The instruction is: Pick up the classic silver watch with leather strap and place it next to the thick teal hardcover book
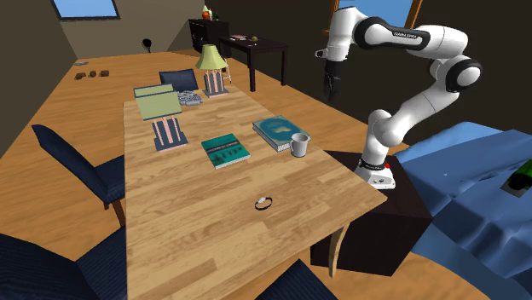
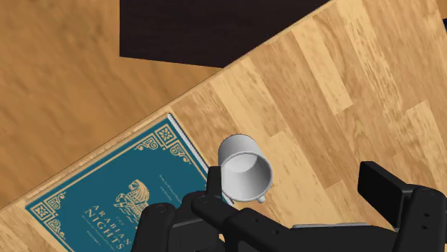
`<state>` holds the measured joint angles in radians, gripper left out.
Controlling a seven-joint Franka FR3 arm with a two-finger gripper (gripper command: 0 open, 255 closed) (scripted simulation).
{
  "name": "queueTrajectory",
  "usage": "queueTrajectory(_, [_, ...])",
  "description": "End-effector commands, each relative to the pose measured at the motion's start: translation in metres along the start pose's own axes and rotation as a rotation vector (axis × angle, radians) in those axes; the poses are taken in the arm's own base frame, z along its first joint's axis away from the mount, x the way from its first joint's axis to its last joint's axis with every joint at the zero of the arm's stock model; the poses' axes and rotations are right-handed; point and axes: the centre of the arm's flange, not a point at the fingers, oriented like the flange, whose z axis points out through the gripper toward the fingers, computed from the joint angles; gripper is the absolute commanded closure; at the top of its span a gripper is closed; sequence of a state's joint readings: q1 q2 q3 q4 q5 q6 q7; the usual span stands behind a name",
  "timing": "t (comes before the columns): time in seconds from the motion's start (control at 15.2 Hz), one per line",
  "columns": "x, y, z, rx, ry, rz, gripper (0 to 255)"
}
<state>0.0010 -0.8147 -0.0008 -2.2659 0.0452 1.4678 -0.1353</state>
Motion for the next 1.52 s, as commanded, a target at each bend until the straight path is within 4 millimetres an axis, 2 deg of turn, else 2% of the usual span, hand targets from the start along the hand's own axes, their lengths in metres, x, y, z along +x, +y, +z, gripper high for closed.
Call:
queueTrajectory(0.0, [0.000, 0.000, 0.000, 0.000, 0.000, 0.000, 0])
queueTrajectory(0.73, [0.097, -0.081, 0.076, 0.013, -0.034, -0.083, 0])
queueTrajectory(1.45, [0.185, -0.171, 0.153, 0.025, -0.068, -0.167, 0])
